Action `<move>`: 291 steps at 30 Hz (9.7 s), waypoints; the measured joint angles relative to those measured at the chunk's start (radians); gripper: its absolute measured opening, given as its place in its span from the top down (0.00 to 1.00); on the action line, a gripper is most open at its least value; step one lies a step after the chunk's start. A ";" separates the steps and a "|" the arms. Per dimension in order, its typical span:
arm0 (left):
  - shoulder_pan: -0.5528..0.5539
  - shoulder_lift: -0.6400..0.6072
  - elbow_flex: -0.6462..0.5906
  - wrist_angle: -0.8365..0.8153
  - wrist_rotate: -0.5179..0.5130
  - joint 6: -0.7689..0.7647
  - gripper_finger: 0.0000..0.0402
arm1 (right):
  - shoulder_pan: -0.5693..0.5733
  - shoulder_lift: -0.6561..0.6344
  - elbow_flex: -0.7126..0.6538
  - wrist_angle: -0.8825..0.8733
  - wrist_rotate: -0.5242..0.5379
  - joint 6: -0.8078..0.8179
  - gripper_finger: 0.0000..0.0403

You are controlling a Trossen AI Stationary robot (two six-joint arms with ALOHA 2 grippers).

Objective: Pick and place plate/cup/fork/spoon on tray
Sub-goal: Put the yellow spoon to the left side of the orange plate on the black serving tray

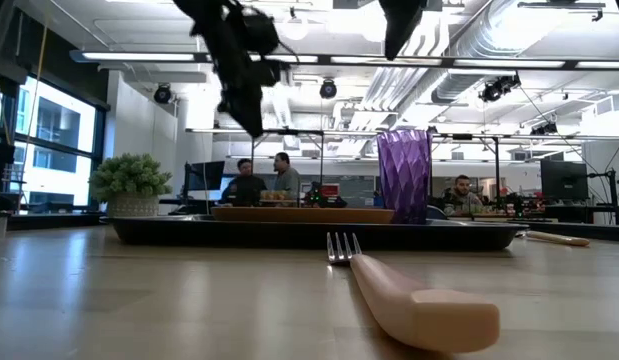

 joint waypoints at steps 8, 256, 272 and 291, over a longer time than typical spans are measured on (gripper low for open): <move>0.000 -0.184 0.000 0.002 -0.002 0.067 0.78 | -0.053 -0.057 -0.055 0.001 -0.075 0.062 0.71; 0.010 -0.449 -0.001 -0.169 -0.142 -0.187 0.74 | 0.238 -0.475 -0.640 0.239 0.253 1.452 0.93; 0.010 -0.449 -0.001 -0.177 -0.158 -0.187 0.71 | 0.326 -0.409 -0.640 0.558 0.210 1.354 0.93; 0.011 -0.449 -0.001 -0.177 -0.217 -0.189 0.71 | 0.413 -0.371 -0.640 0.627 0.170 1.348 0.93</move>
